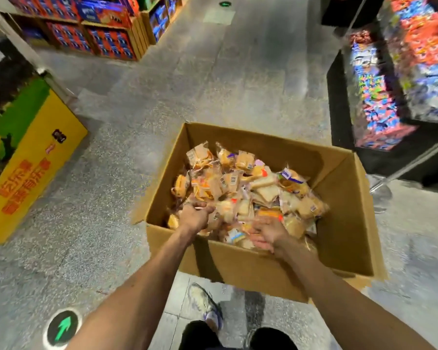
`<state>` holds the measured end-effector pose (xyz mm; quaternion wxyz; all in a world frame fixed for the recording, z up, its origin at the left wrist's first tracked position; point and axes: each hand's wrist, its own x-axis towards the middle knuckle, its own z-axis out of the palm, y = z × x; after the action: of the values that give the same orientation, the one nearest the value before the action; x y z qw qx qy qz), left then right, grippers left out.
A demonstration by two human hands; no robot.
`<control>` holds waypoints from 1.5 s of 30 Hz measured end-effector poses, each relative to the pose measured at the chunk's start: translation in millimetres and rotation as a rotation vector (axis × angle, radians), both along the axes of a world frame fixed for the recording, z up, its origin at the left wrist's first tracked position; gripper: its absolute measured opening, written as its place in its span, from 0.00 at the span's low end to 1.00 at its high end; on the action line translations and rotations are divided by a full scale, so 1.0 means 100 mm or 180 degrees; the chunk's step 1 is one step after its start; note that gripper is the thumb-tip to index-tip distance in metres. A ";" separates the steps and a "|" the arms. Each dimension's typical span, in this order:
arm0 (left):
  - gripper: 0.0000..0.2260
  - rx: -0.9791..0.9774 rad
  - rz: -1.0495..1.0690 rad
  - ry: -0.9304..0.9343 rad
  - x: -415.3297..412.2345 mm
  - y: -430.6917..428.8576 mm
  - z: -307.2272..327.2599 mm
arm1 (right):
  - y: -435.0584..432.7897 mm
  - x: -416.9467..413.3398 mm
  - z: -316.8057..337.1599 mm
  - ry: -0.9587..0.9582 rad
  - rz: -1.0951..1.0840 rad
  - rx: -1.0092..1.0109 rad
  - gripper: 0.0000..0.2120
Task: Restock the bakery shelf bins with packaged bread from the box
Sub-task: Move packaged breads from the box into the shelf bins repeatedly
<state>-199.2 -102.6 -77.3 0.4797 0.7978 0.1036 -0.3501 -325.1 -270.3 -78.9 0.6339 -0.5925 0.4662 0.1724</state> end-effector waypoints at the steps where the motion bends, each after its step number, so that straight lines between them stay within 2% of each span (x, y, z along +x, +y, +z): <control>1: 0.14 -0.0012 0.0013 0.0057 0.11 -0.04 -0.05 | -0.03 0.09 -0.08 0.0047 -0.0069 -0.0003 0.09; 2: 0.16 -0.0035 0.0020 0.0097 0.21 -0.07 -0.10 | -0.08 0.21 -0.17 0.0058 -0.0148 -0.0001 0.11; 4: 0.22 -0.0061 0.0033 0.0198 0.41 -0.14 -0.16 | -0.14 0.47 -0.34 0.0156 -0.0215 -0.0091 0.06; 5: 0.27 -0.0059 0.0044 0.0237 0.51 -0.17 -0.23 | -0.16 0.59 -0.42 0.0159 -0.0237 -0.0161 0.02; 9: 0.45 0.0052 0.0014 0.0368 0.81 -0.30 -0.59 | -0.24 1.12 -0.61 0.0228 -0.0172 -0.0165 0.03; 12: 0.56 0.0459 0.0078 0.0371 0.96 -0.41 -0.79 | -0.35 1.48 -0.76 0.0301 0.0010 -0.0211 0.02; 14: 0.56 0.0833 -0.0069 0.0359 0.99 -0.51 -0.84 | -0.41 1.66 -0.90 0.0295 0.0159 -0.0379 0.12; 16: 0.58 0.1026 -0.0164 0.0284 1.01 -0.62 -0.96 | -0.47 1.79 -0.97 0.0274 0.0423 -0.0646 0.18; 20: 0.65 0.0921 0.0026 0.0195 1.06 -0.74 -1.13 | -0.56 1.92 -1.15 0.0533 0.0770 -0.1043 0.41; 21: 0.65 0.0954 0.0035 0.0212 1.08 -0.76 -1.17 | -0.61 1.93 -1.22 0.0559 0.0821 -0.1084 0.43; 26: 0.61 0.1175 -0.0020 0.0250 1.09 -0.80 -1.18 | -0.77 1.95 -1.41 0.0432 0.0600 -0.0456 0.32; 32: 0.55 0.1021 0.0162 -0.0056 0.82 -0.88 -1.18 | -0.78 1.86 -1.37 0.0224 0.0475 -0.0421 0.27; 35: 0.54 0.0909 0.0147 -0.0166 0.68 -0.86 -1.13 | -0.78 1.75 -1.32 0.0110 0.0545 -0.0356 0.32; 38: 0.41 0.0821 -0.0060 -0.0179 0.54 -0.85 -1.03 | -0.80 1.63 -1.21 0.0064 0.0821 -0.0275 0.49; 39: 0.40 0.0742 -0.0097 -0.0179 0.50 -0.84 -0.99 | -0.82 1.58 -1.14 0.0051 0.0889 -0.0169 0.49; 42: 0.40 0.0523 -0.0241 -0.0046 0.42 -0.86 -0.91 | -0.88 1.42 -0.90 0.0067 0.0905 0.0277 0.26; 45: 0.39 0.0367 -0.0414 -0.0046 0.32 -0.91 -0.80 | -0.88 1.20 -0.76 0.0016 0.0519 0.0653 0.14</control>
<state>-166.8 -194.0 -157.7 0.4099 0.8317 0.0681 -0.3682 -204.8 -358.5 -154.7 0.6738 -0.5601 0.3981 0.2716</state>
